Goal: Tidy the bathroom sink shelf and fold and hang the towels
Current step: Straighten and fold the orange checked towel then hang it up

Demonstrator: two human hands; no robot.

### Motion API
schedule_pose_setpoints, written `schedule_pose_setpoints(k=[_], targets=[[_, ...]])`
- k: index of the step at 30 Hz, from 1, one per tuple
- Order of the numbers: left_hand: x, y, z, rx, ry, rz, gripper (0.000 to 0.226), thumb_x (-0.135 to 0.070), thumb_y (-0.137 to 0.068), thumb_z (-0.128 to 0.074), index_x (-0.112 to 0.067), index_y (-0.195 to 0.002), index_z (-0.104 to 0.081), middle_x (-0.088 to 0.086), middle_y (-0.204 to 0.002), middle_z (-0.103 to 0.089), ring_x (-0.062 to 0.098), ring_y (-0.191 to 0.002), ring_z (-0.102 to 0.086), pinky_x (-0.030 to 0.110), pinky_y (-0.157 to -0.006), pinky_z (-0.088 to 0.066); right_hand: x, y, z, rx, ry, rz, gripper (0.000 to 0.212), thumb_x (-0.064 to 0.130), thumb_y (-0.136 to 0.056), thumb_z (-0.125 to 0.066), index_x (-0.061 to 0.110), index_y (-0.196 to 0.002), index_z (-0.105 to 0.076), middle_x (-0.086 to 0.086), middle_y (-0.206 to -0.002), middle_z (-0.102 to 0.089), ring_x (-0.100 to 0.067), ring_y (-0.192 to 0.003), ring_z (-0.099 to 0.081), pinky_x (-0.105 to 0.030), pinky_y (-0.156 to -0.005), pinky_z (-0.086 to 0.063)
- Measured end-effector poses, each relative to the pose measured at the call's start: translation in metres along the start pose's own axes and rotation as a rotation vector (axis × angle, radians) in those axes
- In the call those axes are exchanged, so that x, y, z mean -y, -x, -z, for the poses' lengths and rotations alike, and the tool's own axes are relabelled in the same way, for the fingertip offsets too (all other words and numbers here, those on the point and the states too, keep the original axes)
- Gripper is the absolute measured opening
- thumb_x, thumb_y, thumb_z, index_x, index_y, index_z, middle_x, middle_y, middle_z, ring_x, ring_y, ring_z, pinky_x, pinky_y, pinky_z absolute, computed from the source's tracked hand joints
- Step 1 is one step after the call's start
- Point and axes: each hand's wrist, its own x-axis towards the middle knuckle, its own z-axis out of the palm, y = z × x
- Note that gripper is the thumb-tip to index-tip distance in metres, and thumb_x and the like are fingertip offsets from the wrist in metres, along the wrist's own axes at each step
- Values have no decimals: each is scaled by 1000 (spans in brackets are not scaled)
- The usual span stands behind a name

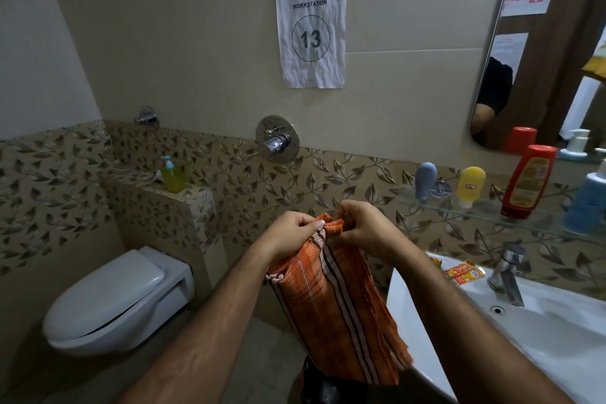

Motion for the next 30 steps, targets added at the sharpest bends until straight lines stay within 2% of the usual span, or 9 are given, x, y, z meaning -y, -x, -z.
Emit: schedule_pose_setpoints(k=[4, 8, 12, 14, 16, 19, 22, 25, 30], targets=[[-6, 5, 5, 45, 38, 0, 26, -36, -96, -57, -20, -87, -76, 4, -67, -65, 15, -56, -57, 27, -60, -47, -1, -2, -2, -88, 45, -5, 29, 24, -69, -84, 25, -85, -61, 5, -90, -64, -14, -85, -63, -32, -70, -58], [-17, 11, 12, 147, 41, -22, 27, -30, -97, -58, -9, -100, -73, 0, -71, -67, 6, -54, -59, 19, -54, -47, -3, -5, 4, 41, -47, -61, 59, 29, -68, -86, 28, -120, -59, 7, -111, -59, -12, -102, -60, -33, -84, -57], [-21, 13, 20, 166, 46, -35, 49, -48, -92, -55, -3, -105, -71, 5, -77, -71, 14, -64, -64, 27, -64, -52, -7, -7, 11, 136, -140, -36, 26, 31, -72, -81, 21, -94, -70, 1, -96, -70, -14, -91, -68, -40, -87, -57], [-13, 15, 27, 138, 245, -17, 74, -66, -84, -41, -2, -107, -70, 13, -89, -73, 25, -78, -68, 35, -74, -56, -8, -6, 13, 59, -223, -19, 21, 24, -75, -80, 15, -89, -68, -1, -88, -70, -16, -85, -68, -38, -82, -57], [1, 21, 29, 162, 640, -17, 90, -77, -76, -29, -4, -111, -68, 18, -104, -72, 29, -95, -70, 38, -79, -58, -7, -6, 15, -29, -364, 5, 20, 21, -77, -79, 10, -88, -66, -4, -88, -71, -19, -84, -69, -36, -79, -57], [22, 28, 21, 168, 844, -140, 104, -93, -55, -44, -16, -122, -67, 18, -125, -65, 32, -116, -62, 41, -87, -56, -4, -9, 19, -171, -543, -5, 25, 22, -79, -78, 6, -94, -66, -11, -91, -72, -25, -84, -71, -34, -72, -59], [14, 27, 10, -20, 647, -158, 73, -69, -54, -74, -23, -110, -68, 2, -106, -74, 22, -109, -66, 32, -80, -58, 0, -11, 23, -218, -636, -38, 15, 19, -81, -76, 11, -91, -67, -4, -84, -72, -19, -78, -71, -26, -61, -55], [-12, 16, 5, -322, 548, -201, 25, -27, -68, -78, -23, -92, -72, -3, -86, -76, 18, -87, -73, 44, -83, -58, 3, -14, 29, -225, -762, -11, 24, 19, -82, -73, 7, -103, -69, -12, -97, -74, -27, -90, -71, -36, -73, -60], [-40, 0, 6, -490, 379, -384, 33, -42, -65, -85, -23, -89, -75, -1, -91, -76, 21, -88, -73, 48, -85, -57, -11, -6, 31, 56, -915, 28, 65, 27, -76, -77, 10, -133, -51, -18, -126, -65, -34, -113, -65, -43, -92, -56]])
